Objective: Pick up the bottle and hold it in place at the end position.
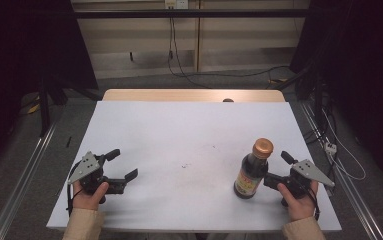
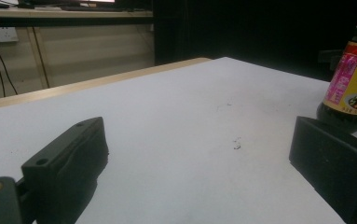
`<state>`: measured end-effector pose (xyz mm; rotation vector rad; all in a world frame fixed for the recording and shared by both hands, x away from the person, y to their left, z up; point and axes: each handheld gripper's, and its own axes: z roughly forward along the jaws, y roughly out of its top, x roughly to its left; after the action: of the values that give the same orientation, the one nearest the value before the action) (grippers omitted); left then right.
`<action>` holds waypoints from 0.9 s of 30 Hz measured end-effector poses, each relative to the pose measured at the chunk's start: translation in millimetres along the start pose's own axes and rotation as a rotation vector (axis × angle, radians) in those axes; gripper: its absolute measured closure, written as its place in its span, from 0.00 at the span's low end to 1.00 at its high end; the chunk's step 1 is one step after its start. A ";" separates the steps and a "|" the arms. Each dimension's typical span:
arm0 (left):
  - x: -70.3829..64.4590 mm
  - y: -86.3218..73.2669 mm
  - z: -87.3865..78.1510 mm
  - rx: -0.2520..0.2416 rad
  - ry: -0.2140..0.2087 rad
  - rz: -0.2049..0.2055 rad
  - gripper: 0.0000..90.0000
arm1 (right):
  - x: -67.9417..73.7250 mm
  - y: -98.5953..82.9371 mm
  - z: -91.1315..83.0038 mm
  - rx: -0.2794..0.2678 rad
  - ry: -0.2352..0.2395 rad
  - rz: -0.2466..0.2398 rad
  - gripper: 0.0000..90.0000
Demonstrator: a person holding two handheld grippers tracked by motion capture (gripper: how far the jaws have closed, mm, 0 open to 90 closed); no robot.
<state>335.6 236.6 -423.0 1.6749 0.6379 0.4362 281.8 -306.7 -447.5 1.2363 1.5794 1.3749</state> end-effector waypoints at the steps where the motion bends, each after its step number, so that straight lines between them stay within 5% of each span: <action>1: -0.4 0.0 0.0 -0.002 -0.001 -0.004 0.04 | 0.3 0.3 0.0 0.000 0.001 0.001 0.06; 13: -1.3 -0.1 1.8 0.004 -0.001 -0.001 0.05 | -4.6 2.6 -5.0 -0.001 0.003 0.005 0.07; 27: -5.4 -1.7 7.0 0.037 -0.015 0.021 0.05 | -11.0 3.0 -25.8 0.037 0.078 -0.017 0.07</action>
<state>335.4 228.0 -425.8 1.7200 0.6213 0.4291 261.7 -325.3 -440.4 1.2005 1.6717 1.4043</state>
